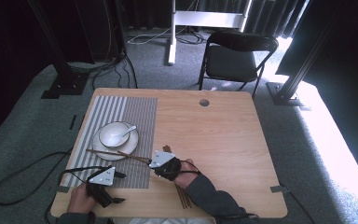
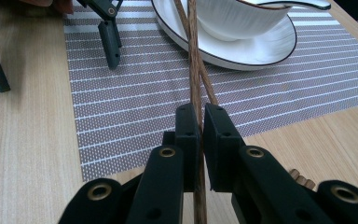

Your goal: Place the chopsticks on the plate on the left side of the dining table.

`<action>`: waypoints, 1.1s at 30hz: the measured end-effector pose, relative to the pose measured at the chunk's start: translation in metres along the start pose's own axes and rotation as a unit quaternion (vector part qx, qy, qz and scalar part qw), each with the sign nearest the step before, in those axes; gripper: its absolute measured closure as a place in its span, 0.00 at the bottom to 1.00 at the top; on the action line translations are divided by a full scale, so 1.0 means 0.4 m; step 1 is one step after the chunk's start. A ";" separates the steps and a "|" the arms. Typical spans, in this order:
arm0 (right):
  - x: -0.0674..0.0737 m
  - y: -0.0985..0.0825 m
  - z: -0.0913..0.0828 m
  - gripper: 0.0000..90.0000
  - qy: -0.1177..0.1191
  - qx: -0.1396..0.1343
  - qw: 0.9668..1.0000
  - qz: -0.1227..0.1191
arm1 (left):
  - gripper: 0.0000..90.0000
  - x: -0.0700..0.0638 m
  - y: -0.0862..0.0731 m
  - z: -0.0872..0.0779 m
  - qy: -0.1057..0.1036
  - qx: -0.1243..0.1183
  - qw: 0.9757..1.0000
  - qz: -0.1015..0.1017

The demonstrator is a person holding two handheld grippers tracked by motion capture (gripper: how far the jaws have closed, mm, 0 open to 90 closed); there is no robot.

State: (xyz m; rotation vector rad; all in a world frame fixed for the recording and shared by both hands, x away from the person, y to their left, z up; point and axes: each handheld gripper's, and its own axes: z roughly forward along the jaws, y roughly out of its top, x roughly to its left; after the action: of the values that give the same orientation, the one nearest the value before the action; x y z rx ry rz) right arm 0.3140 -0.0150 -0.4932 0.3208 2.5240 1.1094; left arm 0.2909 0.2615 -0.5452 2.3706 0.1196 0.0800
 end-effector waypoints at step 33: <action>-0.006 0.040 0.050 0.94 0.017 -0.017 1.000 -0.014 | 0.13 0.000 0.000 0.000 0.000 0.001 1.000 0.001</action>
State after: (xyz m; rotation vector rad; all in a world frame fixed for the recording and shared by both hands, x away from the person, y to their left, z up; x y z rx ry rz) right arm 0.3255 0.0078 -0.4932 0.2573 2.5289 1.1548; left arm 0.2910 0.2616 -0.5451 2.3721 0.1175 0.0798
